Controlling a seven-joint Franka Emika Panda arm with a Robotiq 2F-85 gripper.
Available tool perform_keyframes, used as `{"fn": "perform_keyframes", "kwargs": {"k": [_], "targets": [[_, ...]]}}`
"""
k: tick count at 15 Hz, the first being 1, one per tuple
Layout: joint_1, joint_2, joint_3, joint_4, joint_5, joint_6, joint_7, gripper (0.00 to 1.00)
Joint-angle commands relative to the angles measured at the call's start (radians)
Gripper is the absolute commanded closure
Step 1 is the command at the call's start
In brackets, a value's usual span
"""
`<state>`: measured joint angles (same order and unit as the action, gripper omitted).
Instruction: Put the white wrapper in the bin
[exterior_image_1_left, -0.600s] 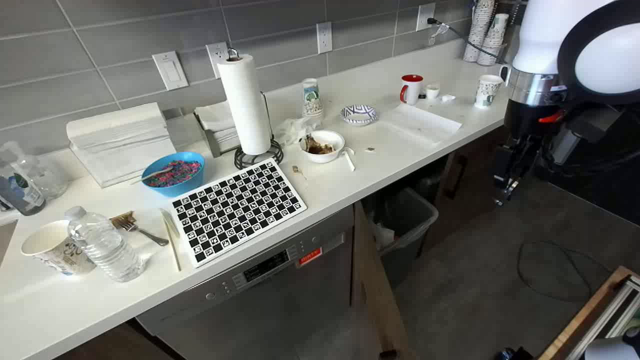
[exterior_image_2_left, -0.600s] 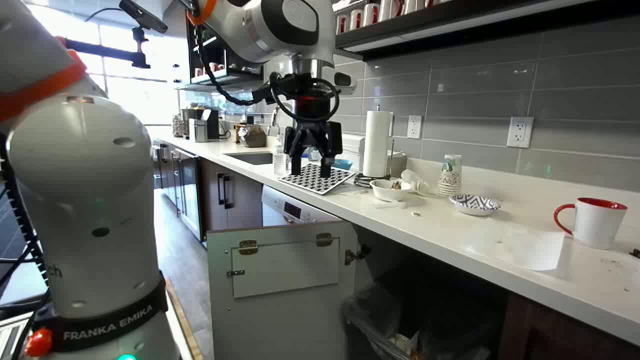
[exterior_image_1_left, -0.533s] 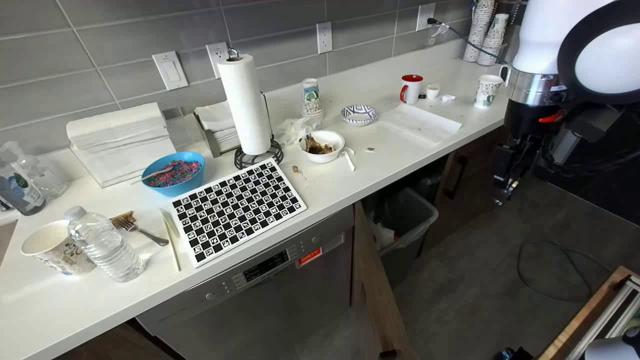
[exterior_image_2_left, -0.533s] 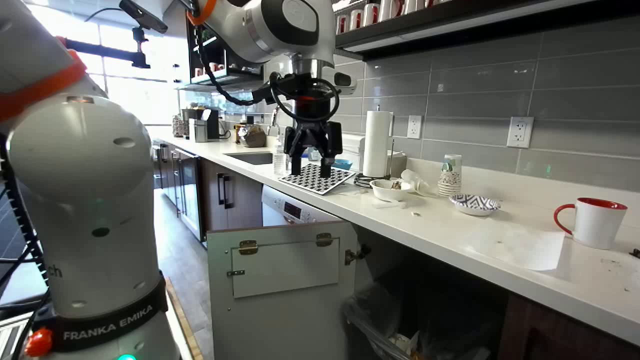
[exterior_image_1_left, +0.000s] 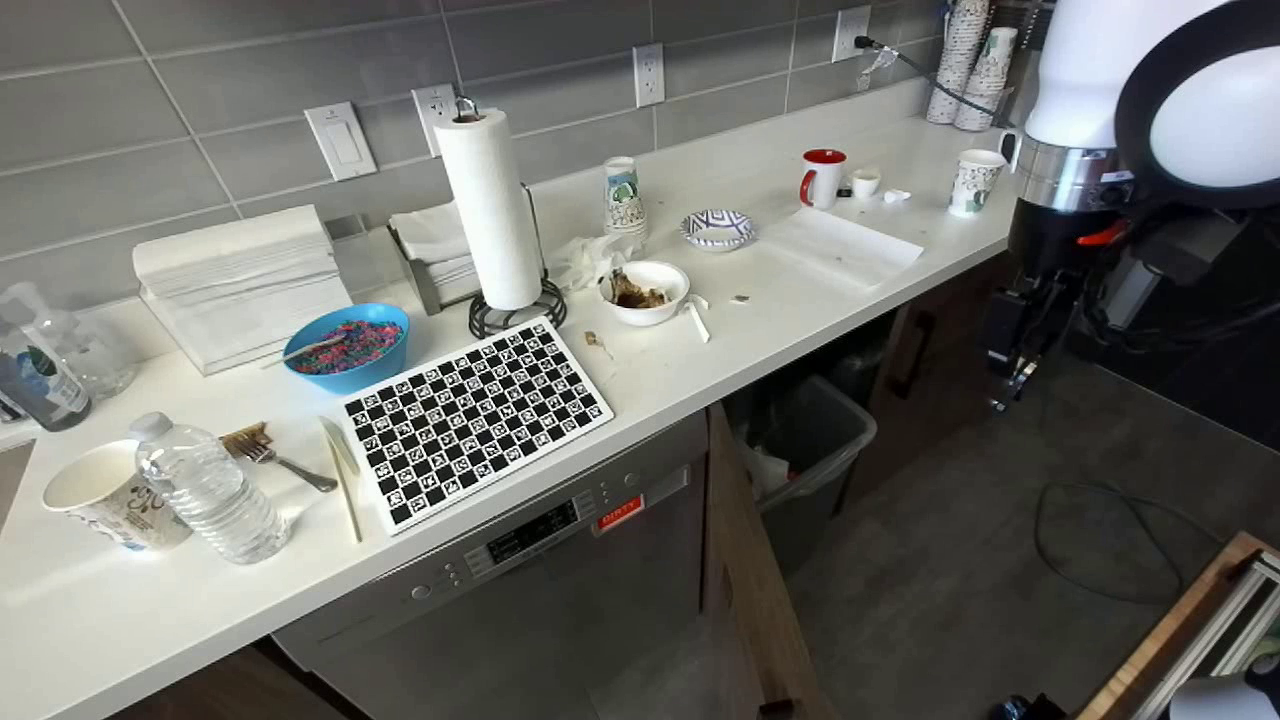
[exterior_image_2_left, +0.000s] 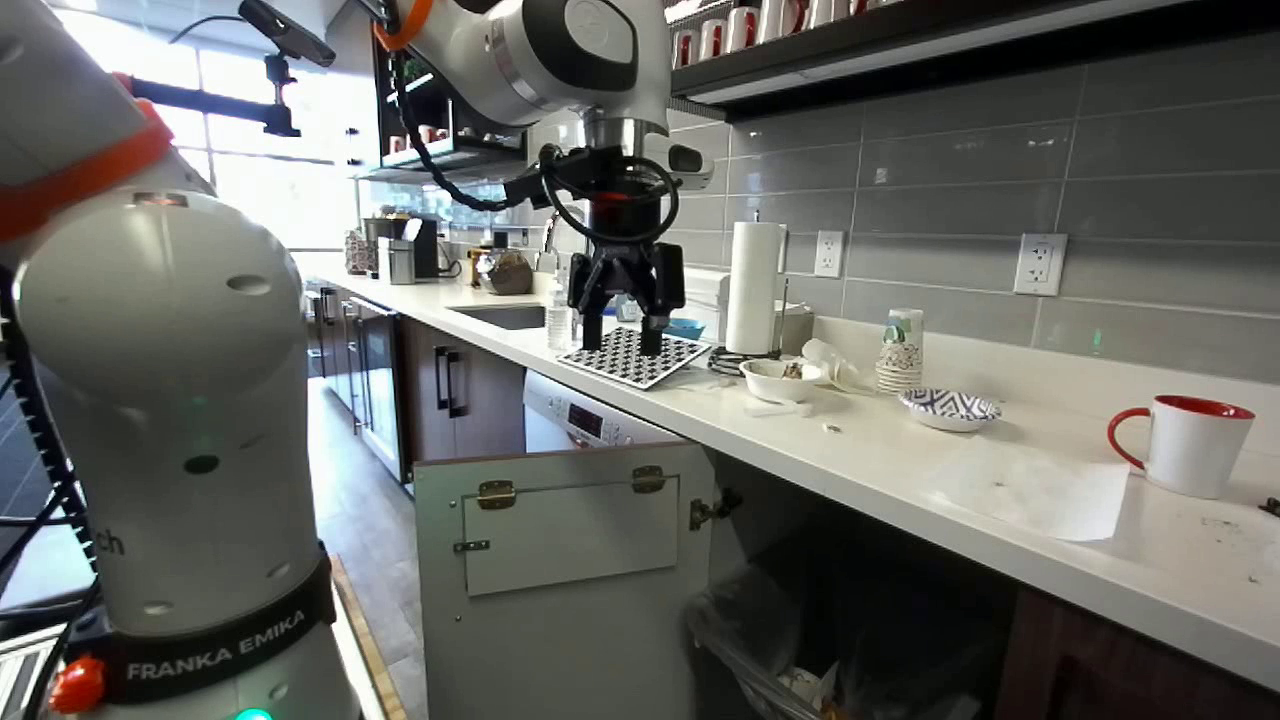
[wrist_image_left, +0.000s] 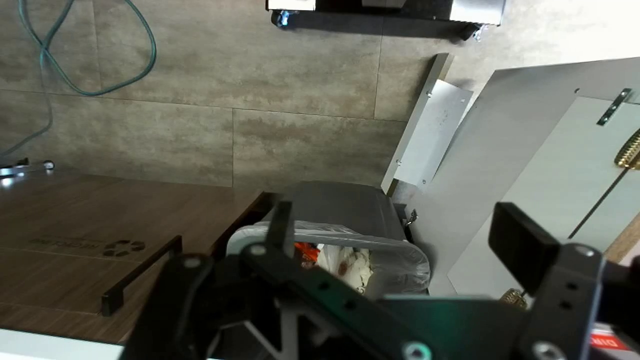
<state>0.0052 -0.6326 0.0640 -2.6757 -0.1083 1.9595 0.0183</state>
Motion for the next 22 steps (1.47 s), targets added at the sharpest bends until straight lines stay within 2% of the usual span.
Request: {"fn": "perform_keyframes", "kwargs": {"k": [1, 5, 9, 13, 17, 22], "targets": [[0.012, 0.061, -0.018, 0.015, 0.017, 0.131, 0.008, 0.0], [0.013, 0.196, -0.016, 0.033, 0.032, 0.45, 0.016, 0.0], [0.024, 0.371, -0.019, 0.094, 0.053, 0.652, -0.005, 0.0], [0.051, 0.532, -0.015, 0.198, 0.107, 0.746, -0.026, 0.0], [0.084, 0.697, 0.0, 0.323, 0.204, 0.786, -0.072, 0.0], [0.075, 0.869, 0.043, 0.458, 0.24, 0.841, -0.098, 0.0]]}}
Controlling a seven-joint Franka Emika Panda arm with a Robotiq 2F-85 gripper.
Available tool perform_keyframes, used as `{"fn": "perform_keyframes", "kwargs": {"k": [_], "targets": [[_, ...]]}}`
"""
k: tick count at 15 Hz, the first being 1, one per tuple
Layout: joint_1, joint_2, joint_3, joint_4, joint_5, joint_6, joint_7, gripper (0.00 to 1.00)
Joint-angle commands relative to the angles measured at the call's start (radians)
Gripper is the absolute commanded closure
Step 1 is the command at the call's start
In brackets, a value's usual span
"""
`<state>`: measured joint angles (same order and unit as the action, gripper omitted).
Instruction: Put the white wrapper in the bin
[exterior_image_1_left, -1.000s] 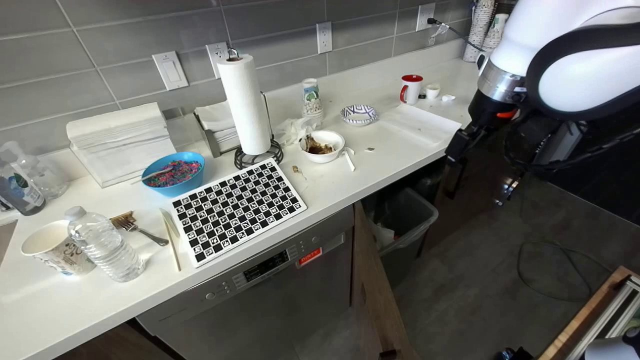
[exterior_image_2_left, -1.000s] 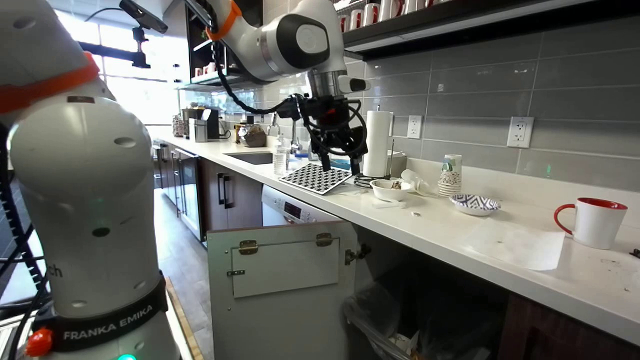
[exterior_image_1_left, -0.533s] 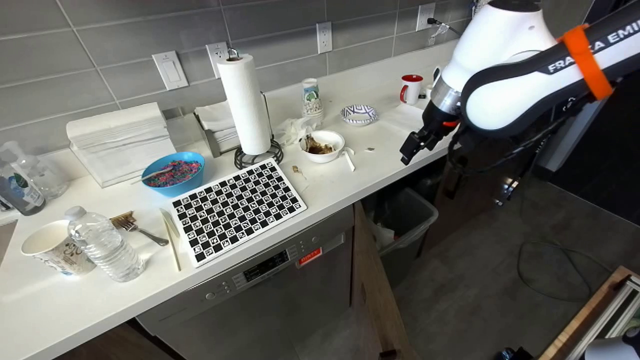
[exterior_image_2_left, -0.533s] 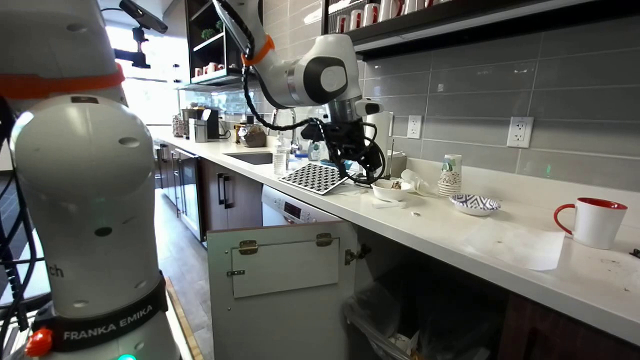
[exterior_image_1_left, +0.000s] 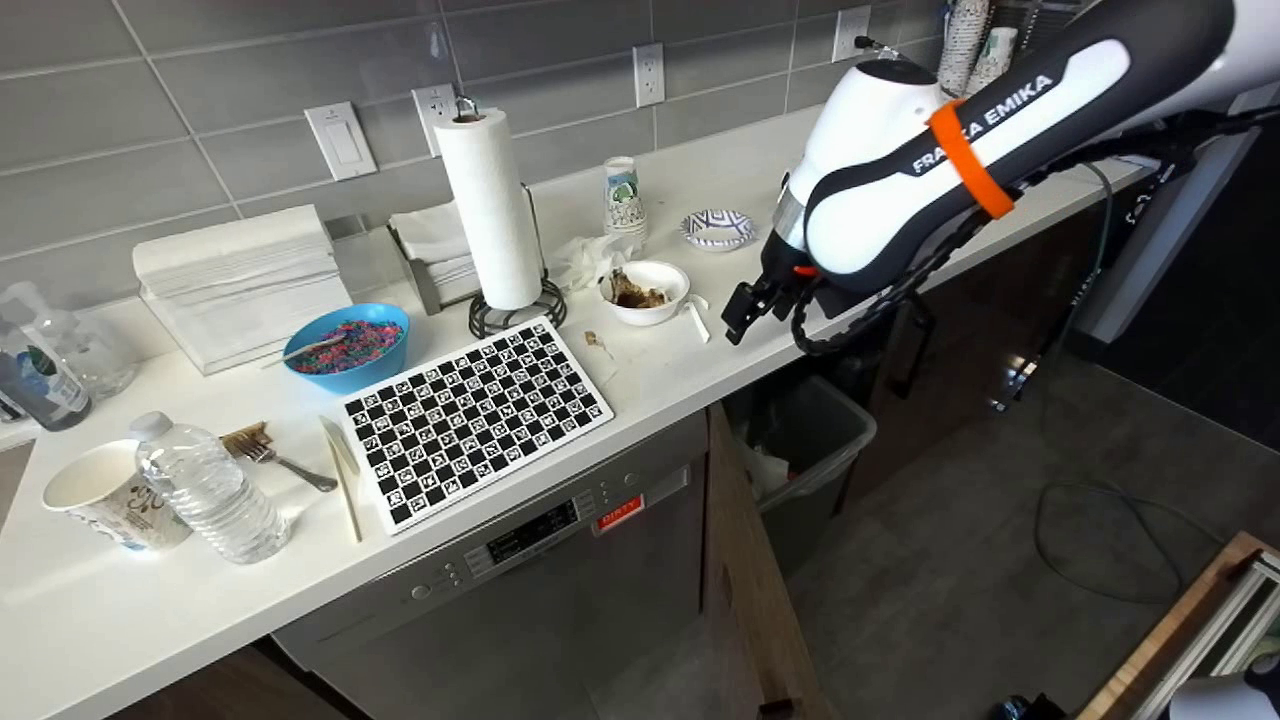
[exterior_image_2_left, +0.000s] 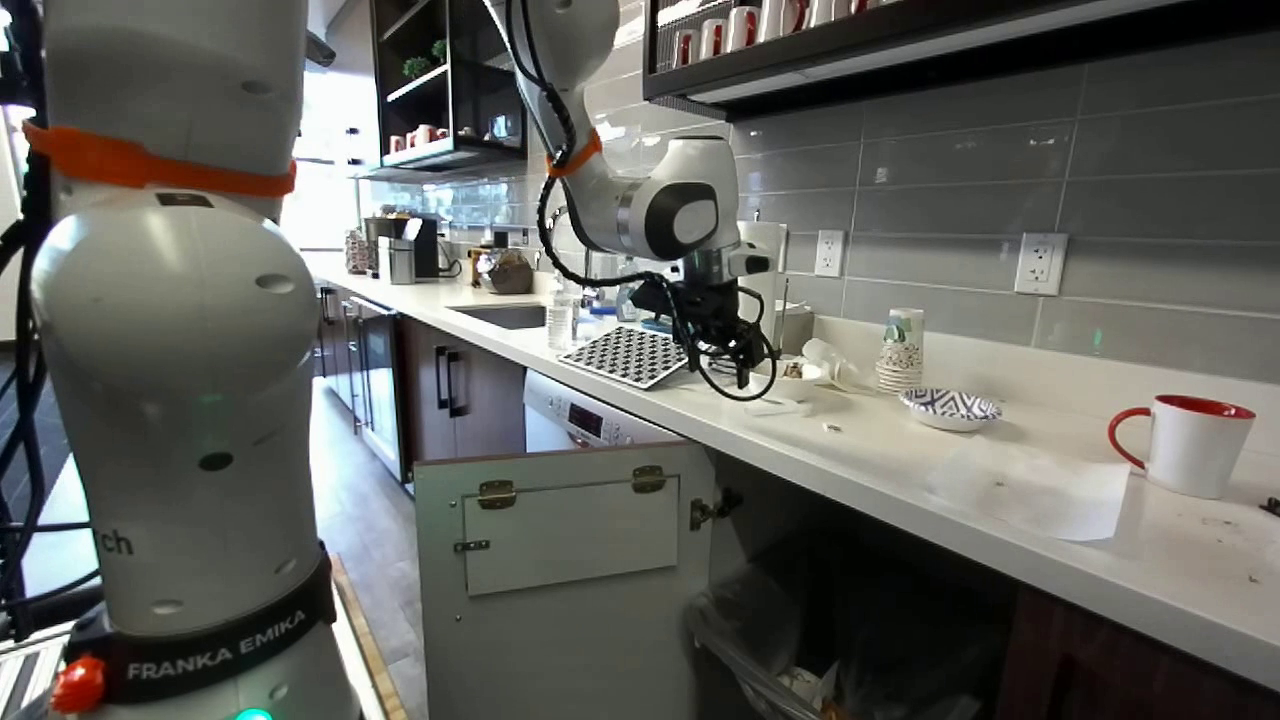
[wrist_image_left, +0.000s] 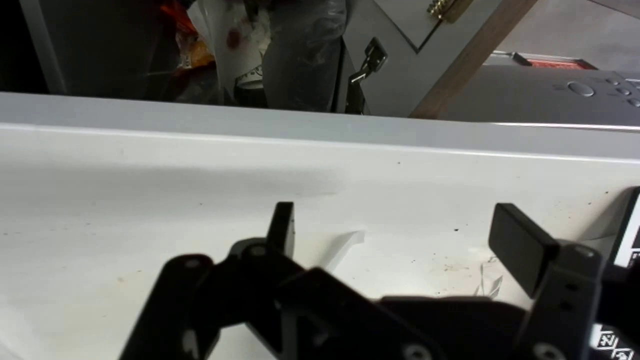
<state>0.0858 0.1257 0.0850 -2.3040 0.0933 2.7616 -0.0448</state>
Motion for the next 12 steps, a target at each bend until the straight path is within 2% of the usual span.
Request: {"fn": "perform_keyframes", "kwargs": {"k": [1, 6, 12], "targets": [[-0.01, 0.144, 0.025, 0.114, 0.032, 0.056, -0.033, 0.0], [-0.011, 0.261, 0.022, 0.203, -0.009, 0.13, -0.013, 0.0], [-0.002, 0.34, 0.003, 0.267, -0.032, 0.22, 0.007, 0.0]]}}
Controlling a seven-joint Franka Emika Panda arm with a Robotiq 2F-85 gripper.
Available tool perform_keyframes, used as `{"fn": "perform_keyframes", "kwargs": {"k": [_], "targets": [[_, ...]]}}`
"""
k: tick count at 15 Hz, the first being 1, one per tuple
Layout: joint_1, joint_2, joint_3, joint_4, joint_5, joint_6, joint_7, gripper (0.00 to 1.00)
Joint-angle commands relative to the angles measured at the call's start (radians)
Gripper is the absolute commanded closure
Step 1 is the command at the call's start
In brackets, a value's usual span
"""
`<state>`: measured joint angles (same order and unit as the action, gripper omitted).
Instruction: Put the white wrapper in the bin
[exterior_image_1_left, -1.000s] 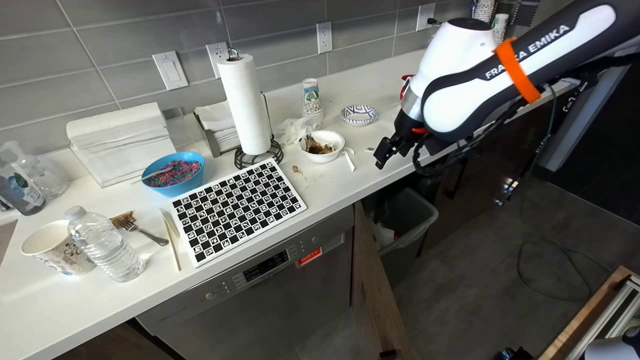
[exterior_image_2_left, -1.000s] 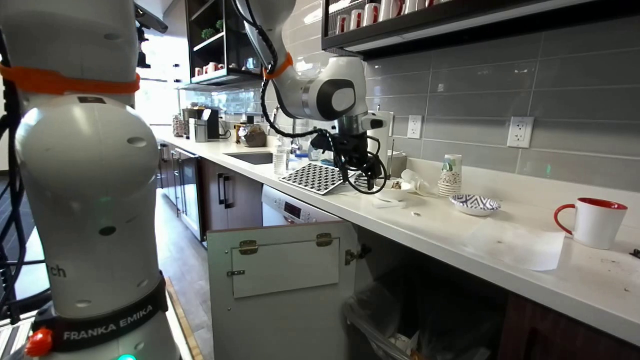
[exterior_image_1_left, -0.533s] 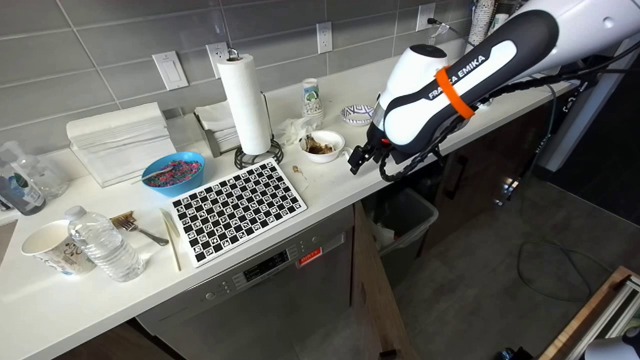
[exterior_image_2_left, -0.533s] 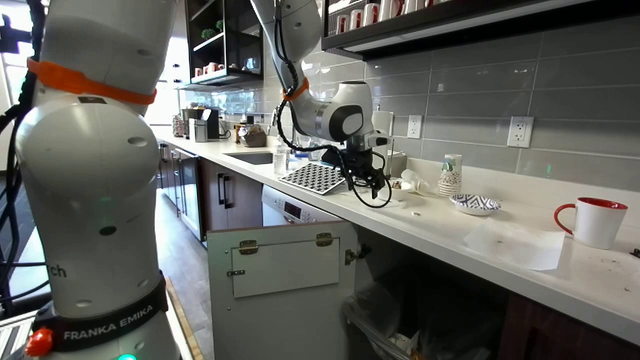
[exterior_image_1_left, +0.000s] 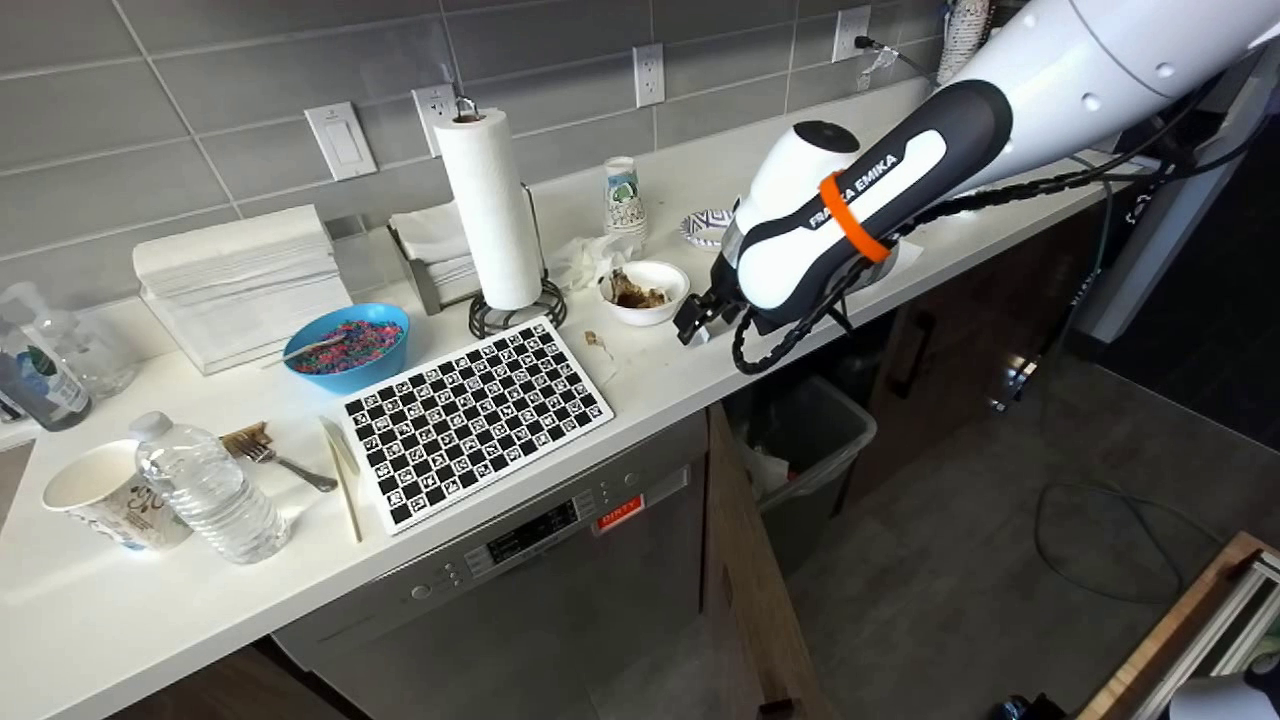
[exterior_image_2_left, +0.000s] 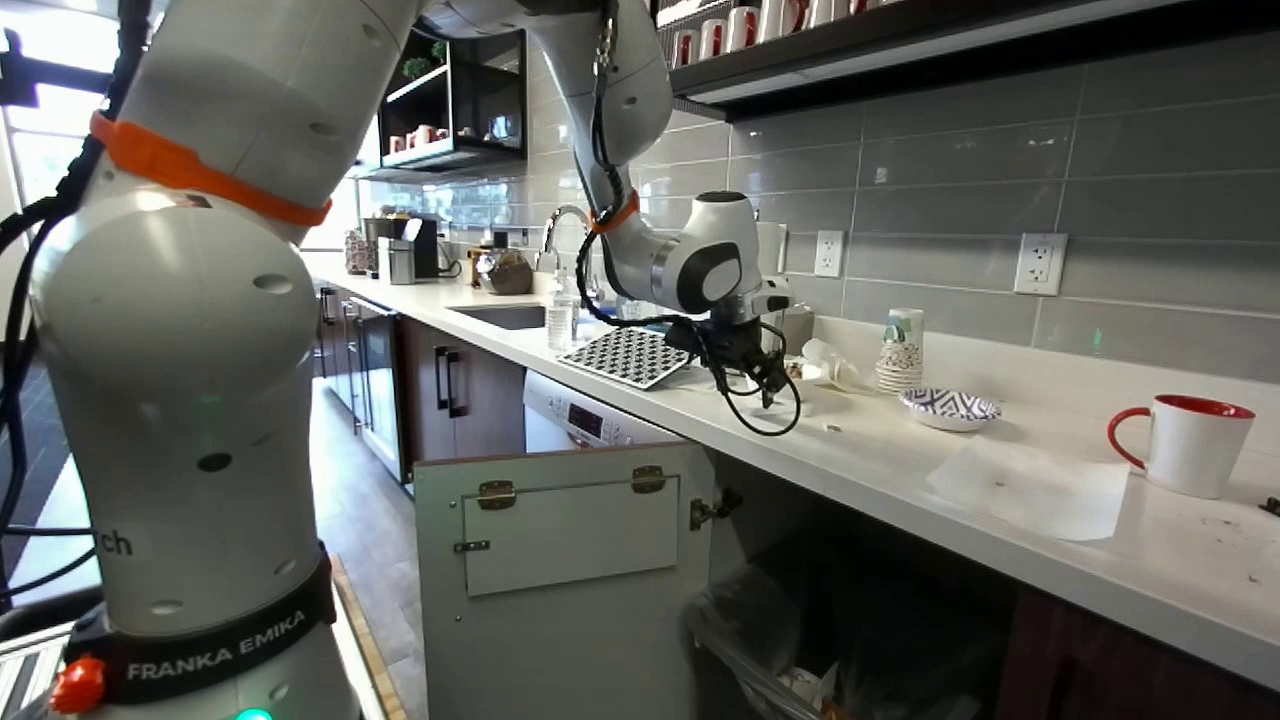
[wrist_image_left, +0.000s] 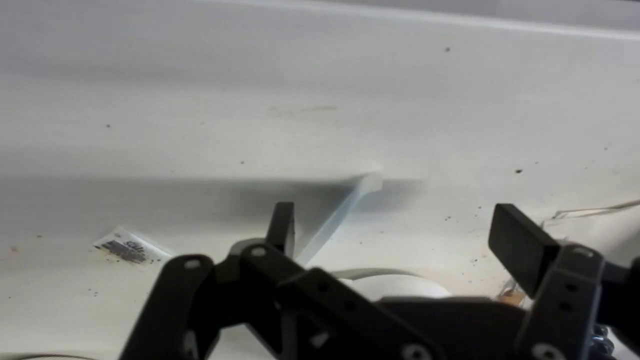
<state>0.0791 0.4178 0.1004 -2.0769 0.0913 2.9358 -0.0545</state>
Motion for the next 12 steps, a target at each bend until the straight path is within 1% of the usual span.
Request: {"fn": "perform_keyframes", "kwargs": {"k": [1, 2, 3, 4, 5, 8, 10, 12], "targets": [[0.006, 0.058, -0.017, 0.048, -0.035, 0.058, 0.018, 0.0], [0.007, 0.066, -0.018, 0.054, -0.037, 0.065, 0.019, 0.02], [0.008, 0.073, -0.023, 0.061, -0.042, 0.069, 0.019, 0.26], [0.009, 0.079, -0.025, 0.067, -0.046, 0.074, 0.019, 0.26], [0.004, 0.085, -0.02, 0.072, -0.046, 0.073, 0.016, 0.32], [-0.007, 0.1, -0.008, 0.085, -0.039, 0.07, 0.011, 0.57], [-0.028, 0.107, 0.015, 0.087, -0.023, 0.073, 0.001, 0.72], [-0.034, 0.101, 0.012, 0.078, -0.021, 0.079, 0.007, 0.86]]}}
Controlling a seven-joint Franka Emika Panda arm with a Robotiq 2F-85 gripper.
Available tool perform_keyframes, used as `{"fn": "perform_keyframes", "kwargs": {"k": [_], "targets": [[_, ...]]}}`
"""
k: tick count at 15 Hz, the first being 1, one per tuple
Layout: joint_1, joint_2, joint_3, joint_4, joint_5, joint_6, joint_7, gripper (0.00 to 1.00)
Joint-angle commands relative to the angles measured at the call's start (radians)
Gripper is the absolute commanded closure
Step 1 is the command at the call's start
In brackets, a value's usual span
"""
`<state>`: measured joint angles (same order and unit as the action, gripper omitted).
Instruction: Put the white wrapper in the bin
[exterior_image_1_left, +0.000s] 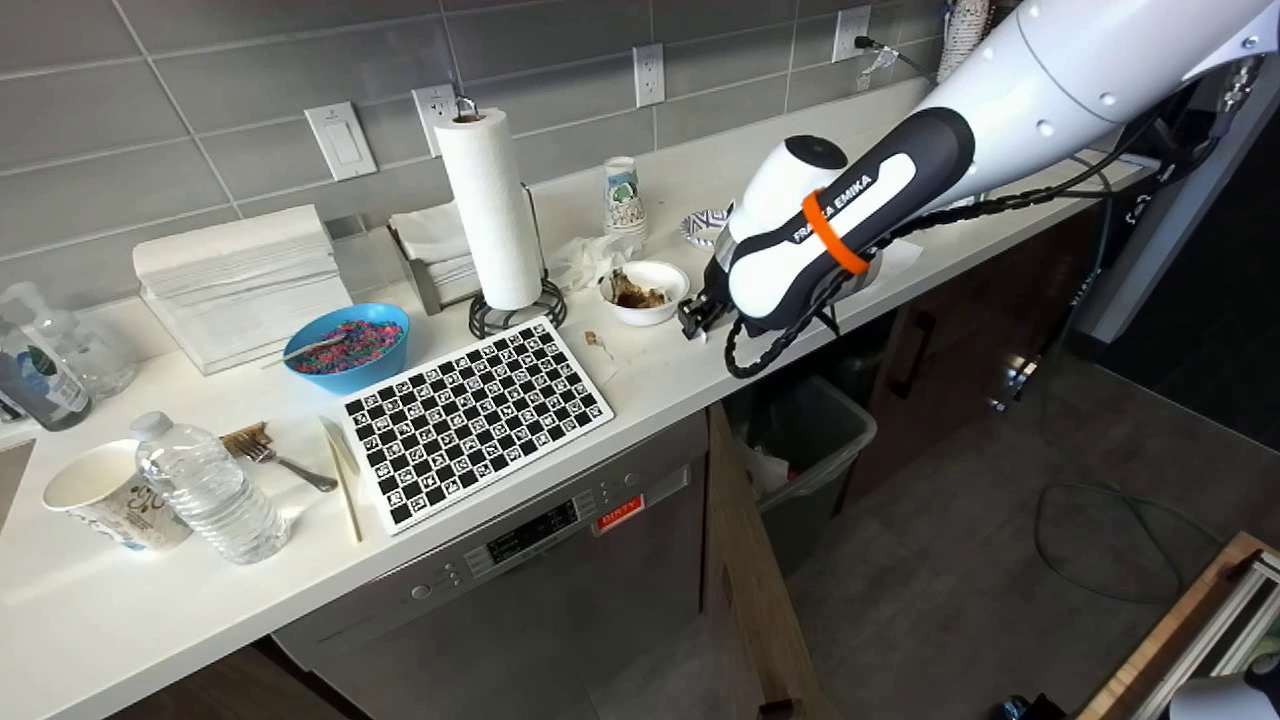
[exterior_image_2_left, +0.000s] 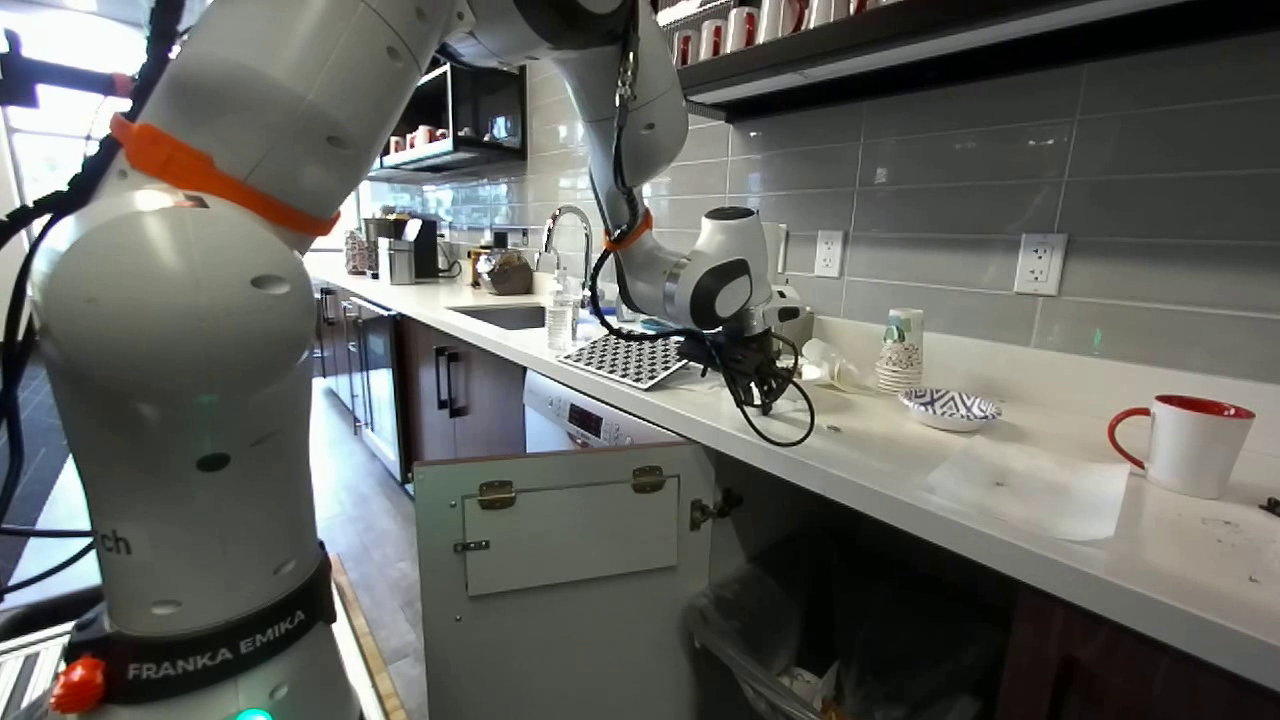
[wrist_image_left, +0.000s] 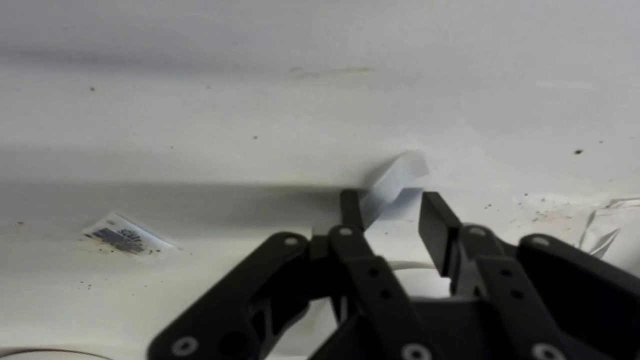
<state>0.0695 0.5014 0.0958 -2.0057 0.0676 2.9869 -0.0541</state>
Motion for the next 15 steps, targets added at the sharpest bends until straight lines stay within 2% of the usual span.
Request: {"fn": "perform_keyframes", "kwargs": {"k": [1, 3, 5, 10, 15], "targets": [[-0.028, 0.012, 0.011, -0.002, 0.003, 0.033, 0.012, 0.95], [-0.032, -0.004, -0.003, -0.02, 0.003, 0.046, 0.024, 1.0], [-0.056, -0.017, 0.003, -0.04, 0.016, 0.062, 0.029, 1.0], [-0.088, -0.078, -0.032, -0.141, 0.03, 0.136, 0.075, 1.0], [-0.056, -0.209, -0.131, -0.295, 0.013, 0.228, 0.119, 1.0]]}}
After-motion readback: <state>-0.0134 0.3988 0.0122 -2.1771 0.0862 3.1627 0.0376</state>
